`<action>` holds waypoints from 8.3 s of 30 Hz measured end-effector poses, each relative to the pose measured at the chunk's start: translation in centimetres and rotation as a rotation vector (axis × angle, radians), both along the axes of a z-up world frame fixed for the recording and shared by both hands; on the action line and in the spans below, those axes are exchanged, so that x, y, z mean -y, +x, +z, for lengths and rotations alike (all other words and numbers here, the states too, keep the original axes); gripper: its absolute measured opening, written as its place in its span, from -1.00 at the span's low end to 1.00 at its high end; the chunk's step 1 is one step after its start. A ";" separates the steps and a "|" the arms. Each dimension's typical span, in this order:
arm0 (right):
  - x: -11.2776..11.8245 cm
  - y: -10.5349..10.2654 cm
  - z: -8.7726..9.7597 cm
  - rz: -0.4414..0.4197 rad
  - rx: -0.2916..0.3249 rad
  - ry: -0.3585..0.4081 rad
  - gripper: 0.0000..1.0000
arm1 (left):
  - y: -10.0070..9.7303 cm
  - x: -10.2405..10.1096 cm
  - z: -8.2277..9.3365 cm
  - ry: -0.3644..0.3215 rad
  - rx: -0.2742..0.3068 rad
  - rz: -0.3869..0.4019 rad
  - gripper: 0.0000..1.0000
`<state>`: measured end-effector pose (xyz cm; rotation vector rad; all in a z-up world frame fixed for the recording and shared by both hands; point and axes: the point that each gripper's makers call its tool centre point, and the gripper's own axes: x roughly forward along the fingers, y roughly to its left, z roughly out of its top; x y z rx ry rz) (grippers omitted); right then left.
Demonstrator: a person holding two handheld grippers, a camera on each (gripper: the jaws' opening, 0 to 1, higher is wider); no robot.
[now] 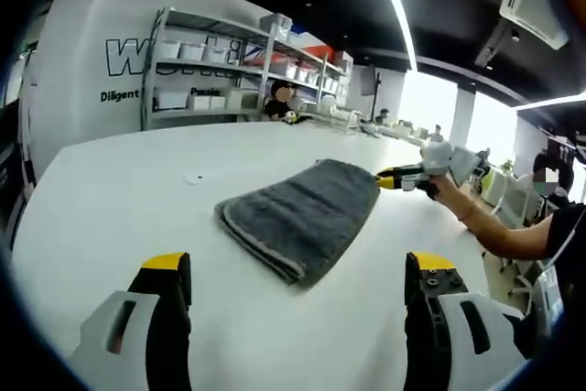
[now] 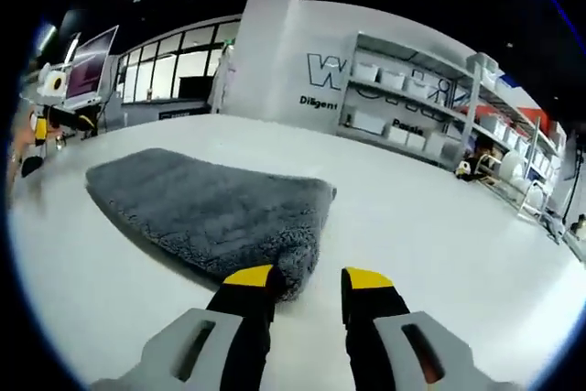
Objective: Open the folded towel by lifting each exposed corner and separating the folded layers until the towel lies flat within the target outline without major curled edges
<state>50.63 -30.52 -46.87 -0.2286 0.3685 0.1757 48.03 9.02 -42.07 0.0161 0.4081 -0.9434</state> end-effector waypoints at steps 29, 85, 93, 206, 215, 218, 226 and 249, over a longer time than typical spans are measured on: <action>-5.9 -3.2 1.7 0.193 -0.073 -0.095 0.99 | -0.6 0.1 0.7 -0.011 0.025 -0.014 0.94; -33.0 -3.1 1.0 0.823 -0.068 -0.253 0.17 | -1.4 0.1 1.1 0.067 0.080 -0.066 0.94; -34.5 -2.1 0.2 0.834 -0.057 -0.299 0.03 | -1.4 0.0 0.8 0.100 0.078 -0.078 0.94; -25.3 1.4 1.2 0.616 -0.128 0.157 -0.98 | -1.0 -0.3 0.1 0.092 0.030 -0.057 0.90; -23.8 1.4 2.6 0.593 -0.077 0.138 -1.00 | -1.3 -0.2 -0.1 0.093 0.030 -0.058 0.90; -22.9 1.6 3.6 0.574 -0.056 0.142 -1.00 | -1.3 -0.1 -0.2 0.095 0.029 -0.058 0.90; -20.0 1.2 4.7 0.510 -0.029 0.080 -1.00 | -1.3 -0.2 -0.2 0.095 0.029 -0.057 0.89; -9.4 1.4 6.4 0.295 -0.004 0.020 -1.00 | -1.2 -0.2 0.0 0.107 0.037 -0.069 0.90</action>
